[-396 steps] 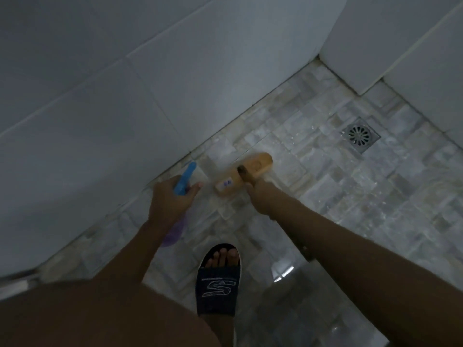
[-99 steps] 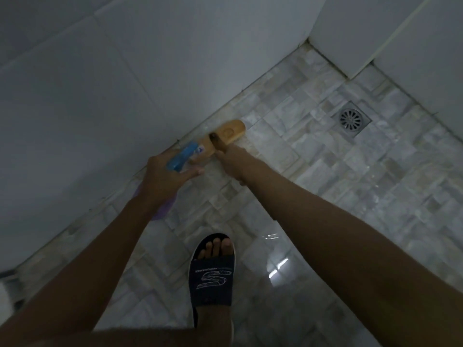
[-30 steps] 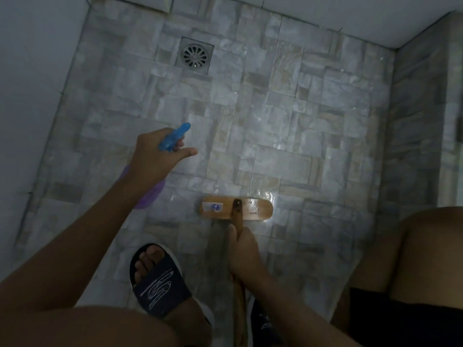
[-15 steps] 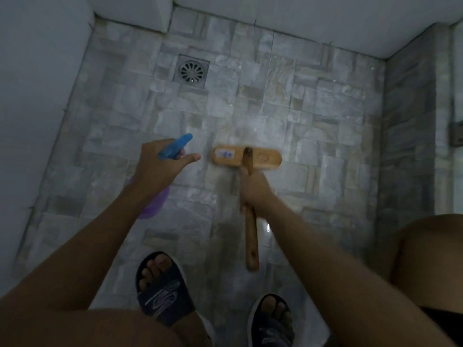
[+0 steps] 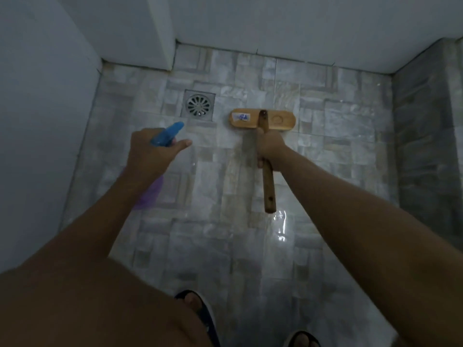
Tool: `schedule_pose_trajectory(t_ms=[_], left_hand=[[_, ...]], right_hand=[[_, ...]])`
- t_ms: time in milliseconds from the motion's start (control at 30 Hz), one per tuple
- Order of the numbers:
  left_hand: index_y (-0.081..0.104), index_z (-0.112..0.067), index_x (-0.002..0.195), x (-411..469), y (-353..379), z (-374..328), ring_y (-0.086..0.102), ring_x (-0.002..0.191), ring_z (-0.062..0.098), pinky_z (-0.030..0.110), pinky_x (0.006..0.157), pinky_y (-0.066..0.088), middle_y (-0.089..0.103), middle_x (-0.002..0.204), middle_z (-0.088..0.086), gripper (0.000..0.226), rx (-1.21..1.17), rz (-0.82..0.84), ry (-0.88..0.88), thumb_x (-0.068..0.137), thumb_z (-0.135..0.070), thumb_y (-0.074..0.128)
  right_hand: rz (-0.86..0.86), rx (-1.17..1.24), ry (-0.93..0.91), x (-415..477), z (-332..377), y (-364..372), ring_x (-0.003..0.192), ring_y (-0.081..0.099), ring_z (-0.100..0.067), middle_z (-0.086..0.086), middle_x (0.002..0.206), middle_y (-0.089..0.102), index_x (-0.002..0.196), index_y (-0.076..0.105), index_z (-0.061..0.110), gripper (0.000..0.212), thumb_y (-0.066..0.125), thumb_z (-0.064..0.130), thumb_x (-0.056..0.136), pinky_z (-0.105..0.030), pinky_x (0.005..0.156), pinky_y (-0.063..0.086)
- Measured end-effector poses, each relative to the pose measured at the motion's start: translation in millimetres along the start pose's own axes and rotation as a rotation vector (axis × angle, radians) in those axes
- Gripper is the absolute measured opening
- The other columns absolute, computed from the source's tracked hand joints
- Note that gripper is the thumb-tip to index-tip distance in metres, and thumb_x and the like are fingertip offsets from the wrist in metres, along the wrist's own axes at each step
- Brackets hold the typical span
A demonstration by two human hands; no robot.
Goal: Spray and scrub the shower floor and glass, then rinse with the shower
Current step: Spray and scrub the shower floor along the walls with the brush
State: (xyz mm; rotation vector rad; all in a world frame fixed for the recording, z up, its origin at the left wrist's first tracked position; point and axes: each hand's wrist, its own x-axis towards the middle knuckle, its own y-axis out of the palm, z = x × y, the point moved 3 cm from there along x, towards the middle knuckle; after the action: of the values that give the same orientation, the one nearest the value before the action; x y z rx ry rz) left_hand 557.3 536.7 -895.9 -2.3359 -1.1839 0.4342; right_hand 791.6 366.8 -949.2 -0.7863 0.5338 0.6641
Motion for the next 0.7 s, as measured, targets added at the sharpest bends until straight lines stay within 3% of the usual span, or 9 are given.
schedule_pose_trajectory(t_ms=[133,300,433,600,700], left_hand=[[0.069,-0.007,0.078,43.0,-9.0,9.7,0.054,0.061,0.007,0.027,0.065,0.051,0.062,0.066,-0.002,0.051,-0.091,-0.05,-0.052,0.063,-0.051,0.09],[0.064,0.005,0.07,75.0,-6.1,3.5,0.05,0.058,0.013,0.033,0.058,0.049,0.058,0.064,0.008,0.052,-0.041,-0.048,0.006,0.071,-0.04,0.089],[0.065,0.003,0.067,88.5,-6.7,15.2,0.048,0.053,0.016,0.043,0.056,0.052,0.057,0.058,0.014,0.06,0.04,-0.001,0.0,0.072,-0.053,0.084],[0.064,-0.008,0.07,101.0,-25.8,20.4,0.054,0.059,0.007,0.028,0.065,0.051,0.062,0.066,0.004,0.042,-0.094,0.035,0.016,0.067,-0.038,0.093],[0.063,-0.005,0.069,110.9,-36.2,21.2,0.054,0.056,0.009,0.031,0.062,0.052,0.061,0.063,0.003,0.043,-0.043,-0.04,0.048,0.07,-0.039,0.09]], right_hand=[[0.001,-0.062,-0.057,-50.4,-23.7,1.2,0.044,0.055,-0.012,-0.01,0.073,0.059,0.093,0.057,0.009,0.035,0.04,0.036,0.107,-0.023,0.036,0.042],[0.105,-0.022,0.11,-110.1,-74.4,15.8,0.05,0.058,-0.019,-0.009,0.072,0.061,0.1,0.059,0.009,0.044,0.039,0.047,0.105,-0.027,0.041,0.047],[0.099,-0.025,0.105,-63.1,-15.7,17.8,0.044,0.049,-0.02,-0.01,0.067,0.051,0.097,0.053,0.008,0.038,0.042,0.043,0.105,-0.027,0.037,0.044],[0.067,-0.058,0.076,-10.5,54.4,30.4,0.046,0.048,-0.022,-0.012,0.071,0.05,0.089,0.047,0.012,0.034,0.041,0.041,0.105,-0.025,0.034,0.043],[0.054,-0.05,0.112,1.9,78.7,28.7,0.044,0.045,-0.021,-0.011,0.068,0.046,0.089,0.046,0.011,0.034,0.042,0.041,0.105,-0.024,0.035,0.041]])
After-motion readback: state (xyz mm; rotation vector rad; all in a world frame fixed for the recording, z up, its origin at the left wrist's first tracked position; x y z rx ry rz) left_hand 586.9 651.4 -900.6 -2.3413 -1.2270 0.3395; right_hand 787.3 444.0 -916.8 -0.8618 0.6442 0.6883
